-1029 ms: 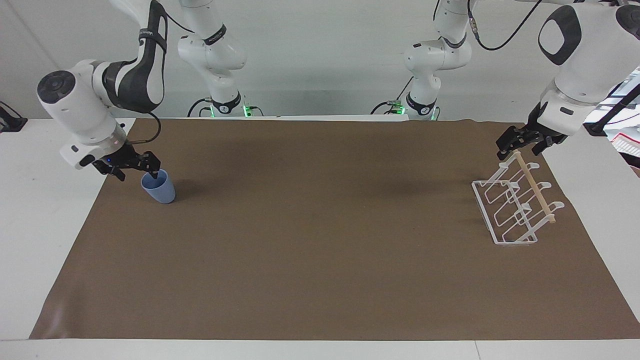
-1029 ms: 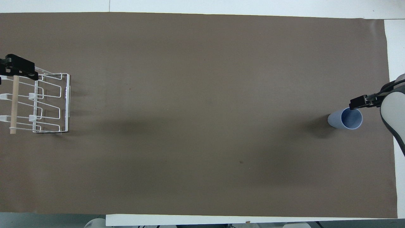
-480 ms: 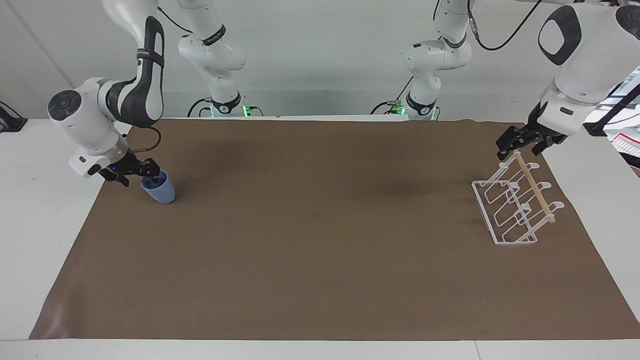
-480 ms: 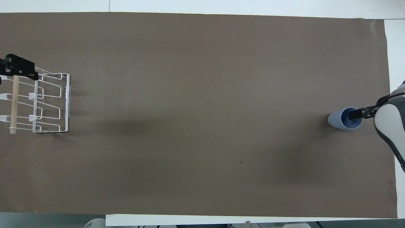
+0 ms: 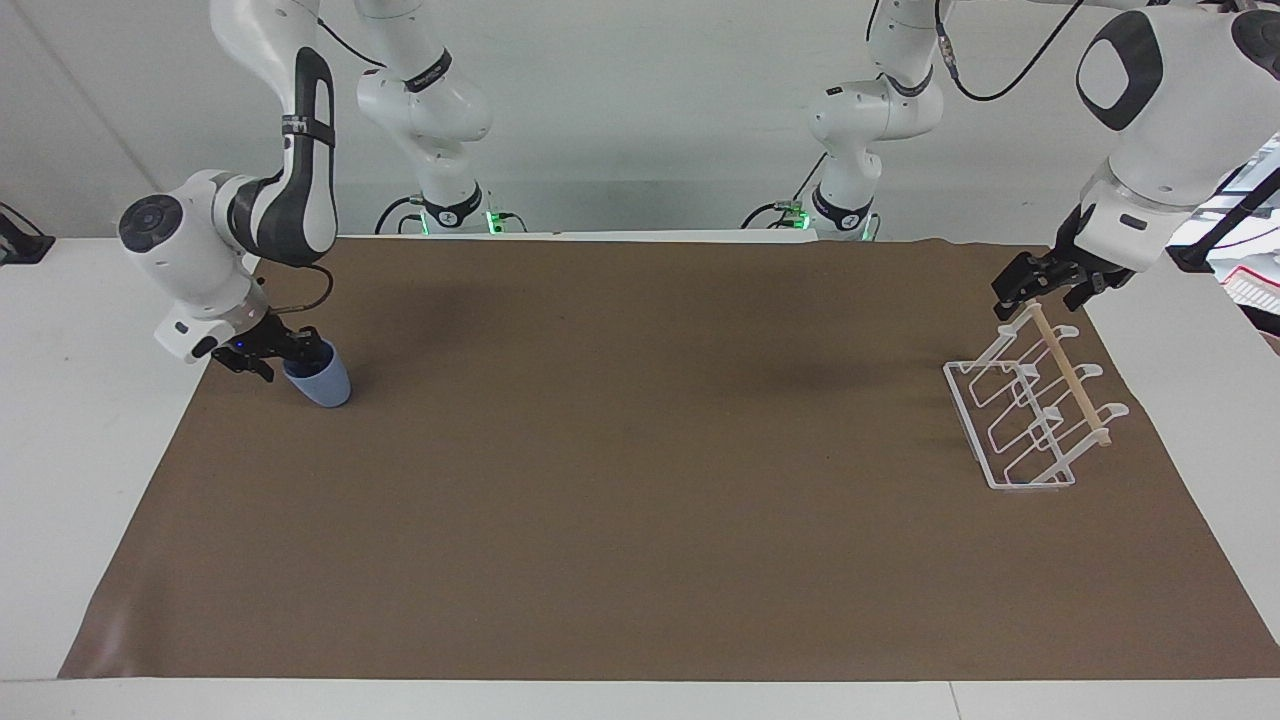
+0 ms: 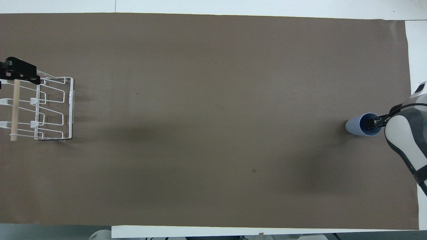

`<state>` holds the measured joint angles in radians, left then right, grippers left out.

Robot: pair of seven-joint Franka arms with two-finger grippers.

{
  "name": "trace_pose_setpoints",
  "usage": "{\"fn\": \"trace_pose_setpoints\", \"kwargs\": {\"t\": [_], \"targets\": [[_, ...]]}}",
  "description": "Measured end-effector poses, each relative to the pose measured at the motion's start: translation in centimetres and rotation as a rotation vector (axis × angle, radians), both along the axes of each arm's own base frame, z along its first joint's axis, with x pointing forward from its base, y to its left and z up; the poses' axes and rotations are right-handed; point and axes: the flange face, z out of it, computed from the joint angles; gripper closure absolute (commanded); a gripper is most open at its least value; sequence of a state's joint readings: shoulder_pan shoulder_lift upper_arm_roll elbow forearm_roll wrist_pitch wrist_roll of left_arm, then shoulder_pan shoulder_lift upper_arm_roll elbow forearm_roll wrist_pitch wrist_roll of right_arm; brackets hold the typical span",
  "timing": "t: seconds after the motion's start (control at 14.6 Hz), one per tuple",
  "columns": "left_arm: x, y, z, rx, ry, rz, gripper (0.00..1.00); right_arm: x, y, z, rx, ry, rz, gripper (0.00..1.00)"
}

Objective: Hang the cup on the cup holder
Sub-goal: 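Lower the right gripper onto the light blue cup and grasp its rim, then lift the blue cup with the right gripper and carry it toward the center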

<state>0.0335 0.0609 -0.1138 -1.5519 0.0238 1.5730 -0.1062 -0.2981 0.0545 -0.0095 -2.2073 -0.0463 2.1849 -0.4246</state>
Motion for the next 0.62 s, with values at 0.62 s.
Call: {"fn": "trace_pose_setpoints", "kwargs": {"t": [0.62], "targets": [[0.01,0.04,0.01,0.002,-0.001,-0.002,0.0,-0.07,0.46,-0.08,0.009,0.02,0.044,1.0]]}}
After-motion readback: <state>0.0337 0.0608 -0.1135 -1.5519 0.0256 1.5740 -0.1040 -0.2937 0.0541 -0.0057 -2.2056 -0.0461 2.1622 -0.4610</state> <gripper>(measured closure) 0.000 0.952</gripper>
